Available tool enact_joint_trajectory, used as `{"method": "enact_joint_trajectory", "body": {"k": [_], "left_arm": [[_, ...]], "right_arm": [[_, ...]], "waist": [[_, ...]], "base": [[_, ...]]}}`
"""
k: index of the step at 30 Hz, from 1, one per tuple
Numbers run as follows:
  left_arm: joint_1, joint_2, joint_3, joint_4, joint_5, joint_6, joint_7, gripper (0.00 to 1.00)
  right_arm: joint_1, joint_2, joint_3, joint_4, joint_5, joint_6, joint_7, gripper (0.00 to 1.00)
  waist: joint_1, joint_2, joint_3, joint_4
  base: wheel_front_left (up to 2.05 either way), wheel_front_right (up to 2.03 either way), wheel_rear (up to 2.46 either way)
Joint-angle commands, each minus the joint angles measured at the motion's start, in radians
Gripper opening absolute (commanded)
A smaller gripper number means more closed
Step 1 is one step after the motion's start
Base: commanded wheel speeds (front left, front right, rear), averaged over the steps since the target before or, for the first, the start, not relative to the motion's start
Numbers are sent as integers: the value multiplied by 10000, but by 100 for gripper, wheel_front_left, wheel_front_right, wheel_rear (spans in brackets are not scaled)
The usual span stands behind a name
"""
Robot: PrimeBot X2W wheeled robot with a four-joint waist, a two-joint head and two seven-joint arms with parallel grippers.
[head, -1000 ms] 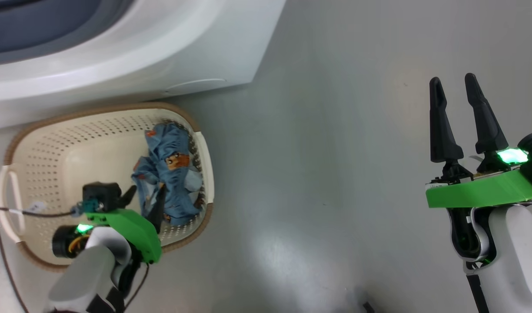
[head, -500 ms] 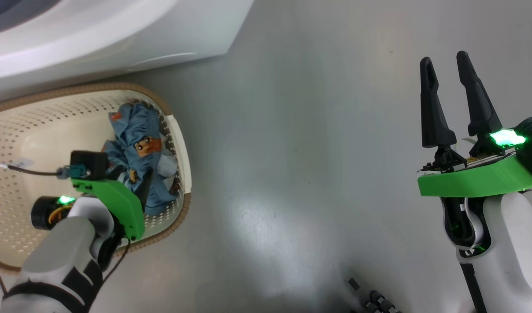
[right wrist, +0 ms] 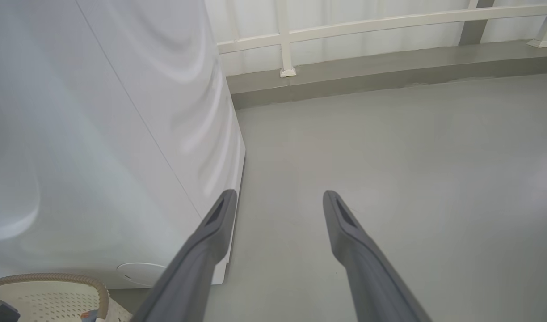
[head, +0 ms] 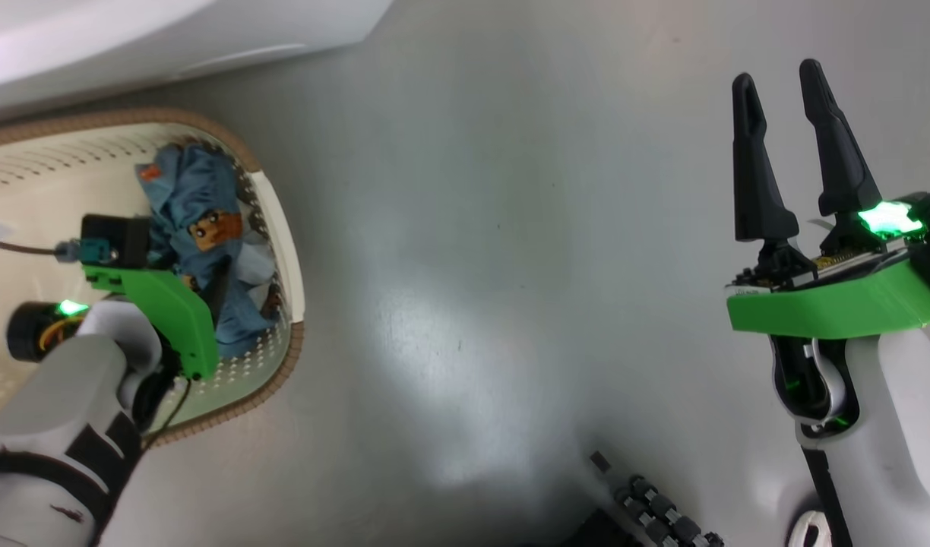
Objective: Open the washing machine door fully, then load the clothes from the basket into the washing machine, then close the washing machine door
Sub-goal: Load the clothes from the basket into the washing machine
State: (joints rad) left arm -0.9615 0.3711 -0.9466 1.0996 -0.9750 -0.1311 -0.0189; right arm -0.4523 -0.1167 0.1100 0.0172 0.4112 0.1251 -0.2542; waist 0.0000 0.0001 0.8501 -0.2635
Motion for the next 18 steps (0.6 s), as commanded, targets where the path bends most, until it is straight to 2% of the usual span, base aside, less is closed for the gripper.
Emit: {"method": "enact_joint_trajectory", "body": {"k": [1,13,14,15,16,17,18], "left_arm": [[-85,400,36,14,-140,4,36,100],[-619,665,-818,389,-742,4,283,100],[-659,644,-866,382,-786,4,221,82],[-713,644,-898,396,-829,4,114,48],[-747,636,-928,421,-881,4,26,26],[-757,608,-966,429,-948,4,-10,0],[-753,570,-1011,421,-1015,4,-42,0]], "right_arm": [[65,-39,202,-284,-167,56,-76,100],[90,-150,373,-583,-253,56,-76,100],[115,-180,351,-617,-259,56,-76,100],[133,-203,329,-645,-263,56,-76,100],[145,-220,306,-662,-268,56,-76,100],[152,-232,283,-670,-273,56,-76,100],[157,-240,260,-668,-278,56,-76,100]], "waist": [[0,-1,249,-117],[0,-1,605,-338],[0,-1,614,-324],[0,-1,627,-314],[0,-1,633,-303],[0,-1,629,-289],[0,-1,616,-272]], "base": [[0,0,0],[0,0,0],[0,0,0],[0,0,0],[0,0,0],[0,0,0],[0,0,0]]}}
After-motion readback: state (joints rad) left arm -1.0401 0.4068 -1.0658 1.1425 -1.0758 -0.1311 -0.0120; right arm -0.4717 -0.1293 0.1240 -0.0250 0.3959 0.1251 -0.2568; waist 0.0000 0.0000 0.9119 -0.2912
